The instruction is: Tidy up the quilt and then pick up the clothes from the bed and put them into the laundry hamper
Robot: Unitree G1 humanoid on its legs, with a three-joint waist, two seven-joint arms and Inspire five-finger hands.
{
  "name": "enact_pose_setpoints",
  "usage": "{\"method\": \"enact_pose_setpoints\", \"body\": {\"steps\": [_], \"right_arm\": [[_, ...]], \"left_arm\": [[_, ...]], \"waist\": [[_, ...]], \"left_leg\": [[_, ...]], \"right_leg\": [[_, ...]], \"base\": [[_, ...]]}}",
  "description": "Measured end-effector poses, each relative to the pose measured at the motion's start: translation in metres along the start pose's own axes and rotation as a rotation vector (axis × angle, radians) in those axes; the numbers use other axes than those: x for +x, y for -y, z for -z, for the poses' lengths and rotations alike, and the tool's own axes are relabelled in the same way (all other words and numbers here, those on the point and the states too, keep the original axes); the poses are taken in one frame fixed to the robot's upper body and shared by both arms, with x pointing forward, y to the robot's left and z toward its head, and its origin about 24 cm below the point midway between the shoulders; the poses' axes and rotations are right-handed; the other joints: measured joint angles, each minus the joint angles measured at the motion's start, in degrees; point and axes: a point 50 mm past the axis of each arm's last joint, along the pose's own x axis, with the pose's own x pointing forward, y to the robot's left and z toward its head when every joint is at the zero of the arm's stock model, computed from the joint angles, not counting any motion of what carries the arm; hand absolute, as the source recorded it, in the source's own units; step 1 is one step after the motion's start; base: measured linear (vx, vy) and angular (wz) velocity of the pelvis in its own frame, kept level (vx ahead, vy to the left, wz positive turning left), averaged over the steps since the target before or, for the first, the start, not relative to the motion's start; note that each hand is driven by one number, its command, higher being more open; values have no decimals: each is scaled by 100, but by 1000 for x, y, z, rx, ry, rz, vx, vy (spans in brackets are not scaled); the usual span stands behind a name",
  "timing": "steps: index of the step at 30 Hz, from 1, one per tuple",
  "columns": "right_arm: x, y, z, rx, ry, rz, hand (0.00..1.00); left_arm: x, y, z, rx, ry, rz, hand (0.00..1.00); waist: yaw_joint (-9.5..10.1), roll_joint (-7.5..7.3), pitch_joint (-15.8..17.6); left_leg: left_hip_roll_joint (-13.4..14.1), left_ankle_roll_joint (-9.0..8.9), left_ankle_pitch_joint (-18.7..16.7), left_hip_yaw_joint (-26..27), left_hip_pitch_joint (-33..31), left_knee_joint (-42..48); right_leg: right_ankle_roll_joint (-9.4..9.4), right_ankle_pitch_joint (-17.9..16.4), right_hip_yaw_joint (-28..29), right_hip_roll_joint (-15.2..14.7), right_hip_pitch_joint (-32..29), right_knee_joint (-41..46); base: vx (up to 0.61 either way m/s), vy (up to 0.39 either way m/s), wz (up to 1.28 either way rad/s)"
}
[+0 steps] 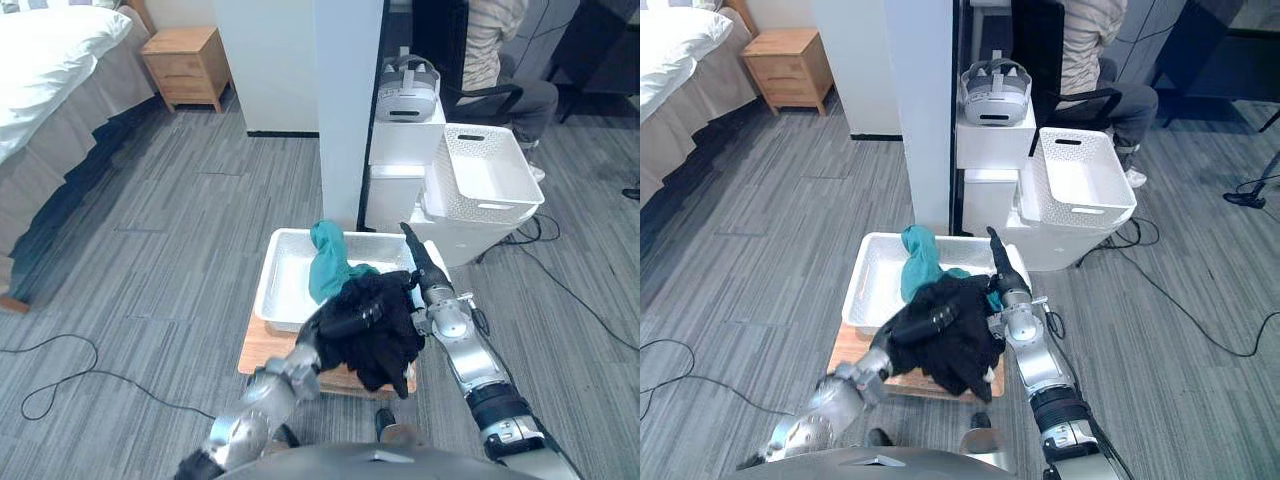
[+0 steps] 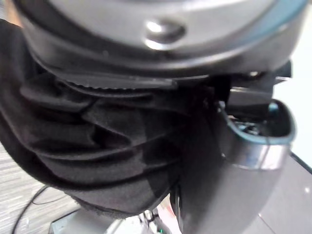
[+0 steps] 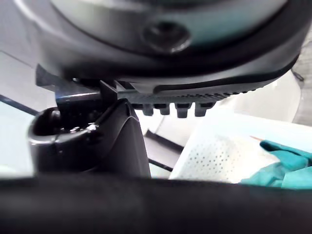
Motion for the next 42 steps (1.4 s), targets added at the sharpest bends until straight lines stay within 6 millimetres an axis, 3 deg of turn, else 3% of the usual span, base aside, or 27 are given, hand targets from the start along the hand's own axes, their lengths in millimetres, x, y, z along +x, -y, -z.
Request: {"method": "enact_pose_setpoints", "body": {"steps": [3,6,8,13,15,18,21,26,30,34,40,42], "right_arm": [[-6,6,6,28,-16,38,100],[-12,8,14,48,-39,64,100],[-14,9,15,70,-43,75,100],[-26,21,22,137,-59,140,100],[-35,31,31,166,-83,186,100],[-50,44,48,223,-140,259,100],[-61,42,54,236,-161,276,100],[-75,17,57,289,-184,220,100],[-88,13,64,288,-215,207,100],[-101,12,76,285,-264,212,100],[-116,1,85,304,-316,186,100],[-118,-4,85,305,-319,161,100]], "left_arm": [[16,27,-33,67,113,124,0],[21,47,-52,111,228,197,0],[22,50,-61,158,275,198,0],[14,28,-96,353,432,10,0],[3,10,-126,479,530,-129,0],[-11,7,-162,558,667,-224,0],[-22,6,-176,761,737,-338,0],[-9,-17,-181,950,671,-520,0],[-8,-37,-181,978,611,-658,0],[-8,-39,-179,1061,588,-692,0],[-9,-57,-163,1085,488,-740,0],[-11,-71,-148,1067,407,-766,0]], "waist": [[-46,-93,-166],[-42,-172,-237],[-45,-196,-254],[-53,-196,-276],[-63,-196,-279],[-66,-217,-337],[-29,-236,-349],[-77,-316,-413],[-243,-340,-457],[-318,-336,-461],[-514,-315,-474],[-569,-300,-478]], "left_leg": [[-47,16,9,4,-40,1],[-66,31,20,3,-41,4],[-73,32,21,0,-40,4],[-91,45,31,-41,-41,3],[-102,55,44,-124,-44,3],[-131,87,76,-346,-128,1],[-155,94,79,-392,-159,-1],[-155,100,83,-338,-168,-2],[-148,98,75,-248,-205,-3],[-140,97,73,-132,-204,-2],[-127,65,34,97,-187,-2],[-103,53,16,235,-183,-2]], "right_leg": [[34,29,13,-12,-53,6],[33,63,13,-24,-55,10],[33,69,13,-19,-53,14],[34,71,-20,-13,-26,16],[36,73,-111,-23,46,15],[36,70,-318,-58,91,16],[30,62,-356,-111,59,14],[26,60,-306,-115,25,3],[3,47,-238,-113,-68,7],[15,60,-134,-96,-134,8],[20,120,82,-46,-252,5],[16,151,224,-16,-295,-12]], "base": [[-12,1,-1],[0,0,0],[0,0,0],[6,1,4],[16,4,17],[1,12,36],[-6,33,16],[-14,23,-5],[-6,18,-11],[22,11,-16],[20,7,-21],[10,-7,-29]]}}
